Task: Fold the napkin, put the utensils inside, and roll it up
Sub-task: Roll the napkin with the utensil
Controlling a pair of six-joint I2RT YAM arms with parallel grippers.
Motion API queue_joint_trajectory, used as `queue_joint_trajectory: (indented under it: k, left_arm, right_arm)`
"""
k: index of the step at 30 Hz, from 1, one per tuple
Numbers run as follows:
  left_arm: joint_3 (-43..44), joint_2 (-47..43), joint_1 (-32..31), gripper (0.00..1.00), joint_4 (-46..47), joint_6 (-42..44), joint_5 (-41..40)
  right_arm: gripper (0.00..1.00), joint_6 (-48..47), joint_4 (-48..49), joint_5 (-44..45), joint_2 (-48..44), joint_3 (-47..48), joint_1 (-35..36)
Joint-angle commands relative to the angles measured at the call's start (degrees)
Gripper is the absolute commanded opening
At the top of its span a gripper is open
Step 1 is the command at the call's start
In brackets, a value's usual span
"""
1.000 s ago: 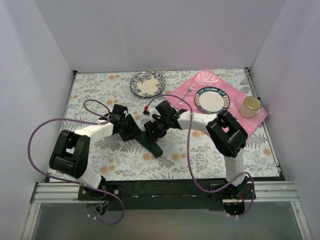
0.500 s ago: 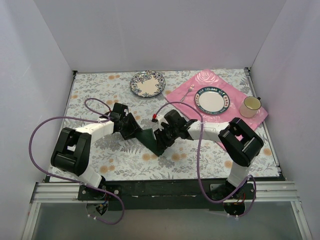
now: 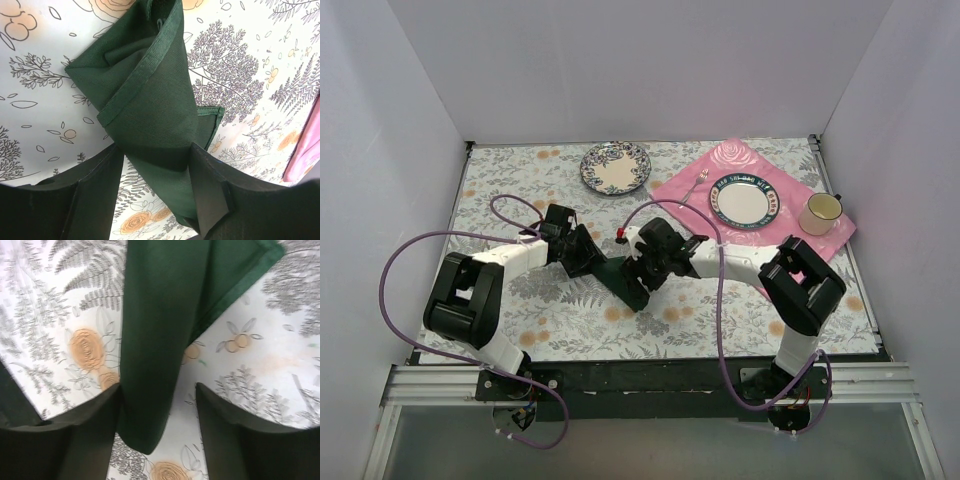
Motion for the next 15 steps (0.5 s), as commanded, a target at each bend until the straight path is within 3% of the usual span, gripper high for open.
queue_joint_trajectory:
  k: [1, 7, 15]
  left_arm:
    - [-1.87, 3.90, 0.29, 0.53, -4.96, 2.68, -4.44]
    - [-0.47, 4.07, 0.38, 0.53, -6.45, 2.33, -2.69]
    - [-0.64, 5.04, 1.17, 0.53, -6.63, 1.62, 0.39]
  right_arm:
    - [0.74, -6.01, -11.22, 15.45, -1.01, 8.68, 2.97]
    - [0.83, -6.46, -12.11, 30.57, 2.76, 16.62, 9.29]
    - [0.84, -6.46, -4.39, 41.91, 6.63, 18.65, 16.68]
